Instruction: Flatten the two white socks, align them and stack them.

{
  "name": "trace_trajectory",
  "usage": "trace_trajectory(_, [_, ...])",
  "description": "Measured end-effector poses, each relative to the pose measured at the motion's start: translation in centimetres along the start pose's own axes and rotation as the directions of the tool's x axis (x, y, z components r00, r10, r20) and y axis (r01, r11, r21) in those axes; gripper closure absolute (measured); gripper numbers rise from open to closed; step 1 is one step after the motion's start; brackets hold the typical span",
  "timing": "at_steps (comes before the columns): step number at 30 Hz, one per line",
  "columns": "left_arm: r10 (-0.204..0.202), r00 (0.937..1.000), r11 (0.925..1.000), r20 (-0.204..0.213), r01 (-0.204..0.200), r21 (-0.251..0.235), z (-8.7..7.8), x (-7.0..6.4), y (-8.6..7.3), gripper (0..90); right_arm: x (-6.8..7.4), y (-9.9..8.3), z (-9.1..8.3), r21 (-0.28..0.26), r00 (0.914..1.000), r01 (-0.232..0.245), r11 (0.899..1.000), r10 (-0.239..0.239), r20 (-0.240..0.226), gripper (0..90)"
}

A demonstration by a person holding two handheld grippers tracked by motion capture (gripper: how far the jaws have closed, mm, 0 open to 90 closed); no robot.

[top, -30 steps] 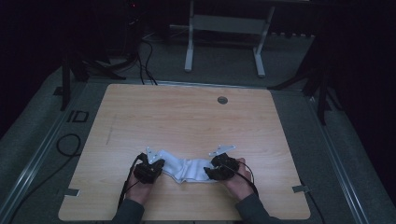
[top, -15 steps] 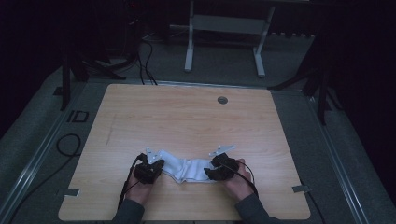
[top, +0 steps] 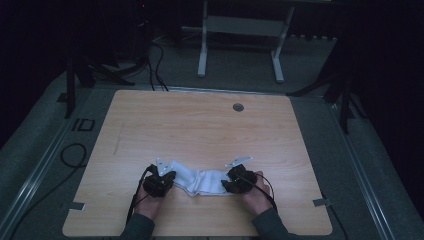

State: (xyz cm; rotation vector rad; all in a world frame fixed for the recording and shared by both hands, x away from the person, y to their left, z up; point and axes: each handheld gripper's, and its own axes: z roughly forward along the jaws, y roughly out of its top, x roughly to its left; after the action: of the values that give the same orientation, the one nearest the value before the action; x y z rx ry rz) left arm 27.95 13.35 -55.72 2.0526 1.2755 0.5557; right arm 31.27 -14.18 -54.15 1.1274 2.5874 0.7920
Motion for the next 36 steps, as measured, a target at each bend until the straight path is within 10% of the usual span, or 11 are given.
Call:
trace_trajectory(7, [-0.004,1.0,1.0,0.003,0.004,0.0,0.0,0.0,0.0,89.2,0.0,-0.1,-0.2,-0.008,0.9997,0.015,1.0,-0.015,0.018,79.3])
trace_trajectory(36, [-0.009,0.9999,0.9999,0.01,0.009,0.005,-0.1,0.3,-0.1,89.5,-3.3,-2.5,-1.8,-0.021,0.997,-0.062,0.998,0.062,0.045,80.1])
